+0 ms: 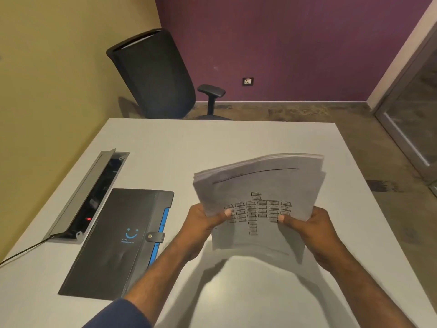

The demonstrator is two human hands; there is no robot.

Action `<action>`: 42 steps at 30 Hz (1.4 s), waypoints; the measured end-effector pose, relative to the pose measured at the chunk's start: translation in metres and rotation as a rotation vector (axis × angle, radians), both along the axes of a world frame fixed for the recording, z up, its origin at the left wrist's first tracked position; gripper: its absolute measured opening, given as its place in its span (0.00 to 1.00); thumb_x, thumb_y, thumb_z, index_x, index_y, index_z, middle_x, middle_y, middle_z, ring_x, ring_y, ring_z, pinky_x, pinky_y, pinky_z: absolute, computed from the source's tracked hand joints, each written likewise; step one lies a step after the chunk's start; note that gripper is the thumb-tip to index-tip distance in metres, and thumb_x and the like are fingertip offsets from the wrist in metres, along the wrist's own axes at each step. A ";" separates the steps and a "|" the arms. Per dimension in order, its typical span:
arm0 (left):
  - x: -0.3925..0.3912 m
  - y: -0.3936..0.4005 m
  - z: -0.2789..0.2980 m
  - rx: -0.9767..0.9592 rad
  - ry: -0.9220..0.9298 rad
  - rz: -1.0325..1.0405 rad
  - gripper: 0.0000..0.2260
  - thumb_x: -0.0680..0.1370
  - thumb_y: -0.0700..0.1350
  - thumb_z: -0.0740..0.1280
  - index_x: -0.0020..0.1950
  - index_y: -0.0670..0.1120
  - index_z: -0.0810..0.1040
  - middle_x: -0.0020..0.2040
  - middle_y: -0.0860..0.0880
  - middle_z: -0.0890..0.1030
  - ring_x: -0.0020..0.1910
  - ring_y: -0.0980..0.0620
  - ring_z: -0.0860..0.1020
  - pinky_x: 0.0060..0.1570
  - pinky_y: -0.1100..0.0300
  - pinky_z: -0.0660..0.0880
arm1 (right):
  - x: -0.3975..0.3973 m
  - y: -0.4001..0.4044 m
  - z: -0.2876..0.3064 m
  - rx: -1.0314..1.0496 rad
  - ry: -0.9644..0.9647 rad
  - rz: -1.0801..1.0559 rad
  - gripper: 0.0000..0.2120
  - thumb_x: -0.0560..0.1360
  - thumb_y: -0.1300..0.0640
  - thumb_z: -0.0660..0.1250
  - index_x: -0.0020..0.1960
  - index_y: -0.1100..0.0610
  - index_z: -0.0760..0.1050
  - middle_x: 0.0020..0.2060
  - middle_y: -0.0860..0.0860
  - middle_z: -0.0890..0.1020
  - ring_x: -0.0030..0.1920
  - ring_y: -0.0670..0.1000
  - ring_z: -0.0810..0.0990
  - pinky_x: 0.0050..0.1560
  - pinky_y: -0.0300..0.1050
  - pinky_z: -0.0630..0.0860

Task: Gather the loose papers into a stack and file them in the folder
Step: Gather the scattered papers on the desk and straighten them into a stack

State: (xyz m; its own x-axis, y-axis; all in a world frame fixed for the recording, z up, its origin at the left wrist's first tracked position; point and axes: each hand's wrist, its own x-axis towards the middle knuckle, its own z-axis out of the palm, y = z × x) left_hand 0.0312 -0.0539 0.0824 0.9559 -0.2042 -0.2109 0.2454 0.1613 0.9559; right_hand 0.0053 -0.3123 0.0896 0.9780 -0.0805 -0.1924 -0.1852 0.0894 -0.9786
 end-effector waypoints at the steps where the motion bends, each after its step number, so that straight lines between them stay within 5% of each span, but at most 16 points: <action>1: 0.001 0.000 0.005 -0.009 -0.050 0.002 0.17 0.70 0.43 0.78 0.58 0.49 0.84 0.57 0.46 0.86 0.59 0.48 0.83 0.56 0.57 0.79 | -0.001 0.000 0.003 -0.014 -0.033 -0.030 0.11 0.70 0.66 0.75 0.49 0.55 0.85 0.45 0.49 0.88 0.45 0.49 0.87 0.41 0.35 0.81; 5: 0.003 0.001 0.017 0.010 -0.139 -0.006 0.21 0.67 0.42 0.79 0.59 0.53 0.82 0.56 0.47 0.86 0.56 0.49 0.83 0.53 0.58 0.81 | -0.006 -0.004 0.004 -0.066 -0.088 -0.096 0.09 0.68 0.66 0.77 0.44 0.53 0.85 0.41 0.47 0.88 0.42 0.47 0.87 0.42 0.38 0.80; 10: 0.003 -0.006 0.014 0.095 -0.122 -0.030 0.16 0.67 0.38 0.78 0.53 0.48 0.86 0.51 0.50 0.86 0.49 0.55 0.82 0.43 0.68 0.76 | -0.010 -0.015 0.001 -0.110 -0.171 0.034 0.15 0.69 0.67 0.75 0.52 0.52 0.85 0.51 0.49 0.87 0.52 0.47 0.84 0.46 0.35 0.79; 15: 0.002 -0.020 0.007 0.141 -0.126 0.029 0.10 0.75 0.35 0.74 0.53 0.45 0.86 0.44 0.54 0.87 0.44 0.58 0.82 0.42 0.69 0.75 | -0.006 -0.010 -0.007 -0.113 -0.150 -0.009 0.16 0.71 0.70 0.73 0.47 0.49 0.85 0.45 0.47 0.88 0.47 0.45 0.85 0.43 0.34 0.78; 23: -0.006 -0.023 -0.002 0.158 -0.228 0.130 0.10 0.73 0.44 0.75 0.55 0.51 0.86 0.49 0.52 0.88 0.50 0.55 0.85 0.50 0.62 0.80 | -0.012 0.005 -0.015 -0.095 -0.194 -0.175 0.10 0.73 0.65 0.73 0.43 0.50 0.85 0.39 0.44 0.88 0.41 0.43 0.86 0.40 0.32 0.79; 27: -0.018 -0.029 -0.032 0.305 -0.069 0.189 0.12 0.77 0.43 0.73 0.42 0.62 0.85 0.42 0.57 0.87 0.45 0.54 0.84 0.49 0.54 0.81 | -0.018 0.014 -0.041 -0.106 -0.035 -0.175 0.11 0.73 0.66 0.72 0.42 0.49 0.82 0.36 0.40 0.87 0.41 0.40 0.85 0.43 0.35 0.79; 30: -0.018 -0.028 -0.039 0.349 -0.053 0.209 0.12 0.78 0.45 0.72 0.40 0.62 0.85 0.39 0.60 0.87 0.40 0.61 0.83 0.43 0.63 0.79 | -0.016 0.013 -0.048 -0.097 -0.015 -0.166 0.09 0.73 0.64 0.73 0.43 0.49 0.83 0.39 0.41 0.88 0.44 0.44 0.86 0.41 0.32 0.79; 33: -0.016 -0.018 -0.040 0.360 -0.066 0.214 0.11 0.78 0.46 0.72 0.40 0.62 0.84 0.38 0.60 0.86 0.36 0.65 0.82 0.37 0.68 0.78 | -0.019 0.007 -0.051 -0.144 0.013 -0.122 0.10 0.72 0.63 0.74 0.47 0.49 0.83 0.44 0.45 0.88 0.49 0.52 0.86 0.51 0.47 0.82; 37: -0.008 0.003 -0.034 0.287 -0.086 0.332 0.04 0.75 0.51 0.73 0.40 0.59 0.85 0.39 0.54 0.87 0.37 0.59 0.84 0.36 0.64 0.80 | -0.032 -0.004 -0.067 -0.208 0.090 -0.091 0.21 0.70 0.60 0.77 0.60 0.47 0.78 0.61 0.43 0.81 0.60 0.44 0.78 0.61 0.44 0.71; 40: -0.002 0.012 -0.027 0.096 -0.079 0.419 0.06 0.70 0.53 0.77 0.46 0.57 0.87 0.45 0.51 0.88 0.45 0.54 0.86 0.40 0.66 0.80 | -0.045 0.000 -0.082 0.050 0.239 -0.131 0.31 0.65 0.57 0.79 0.64 0.42 0.73 0.65 0.44 0.77 0.65 0.47 0.74 0.57 0.45 0.77; 42: 0.003 0.013 -0.026 -0.020 -0.045 0.463 0.10 0.68 0.53 0.78 0.49 0.54 0.87 0.49 0.50 0.88 0.49 0.54 0.86 0.43 0.66 0.80 | -0.051 0.009 -0.090 0.202 0.300 -0.052 0.34 0.63 0.50 0.81 0.64 0.38 0.72 0.66 0.42 0.77 0.67 0.48 0.74 0.62 0.60 0.75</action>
State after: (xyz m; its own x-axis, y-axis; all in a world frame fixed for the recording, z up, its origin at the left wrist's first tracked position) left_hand 0.0339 -0.0414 0.0568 0.9555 0.2427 -0.1678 0.1018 0.2626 0.9595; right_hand -0.0454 -0.3029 -0.0007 0.8713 -0.0599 -0.4872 -0.4512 0.2928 -0.8430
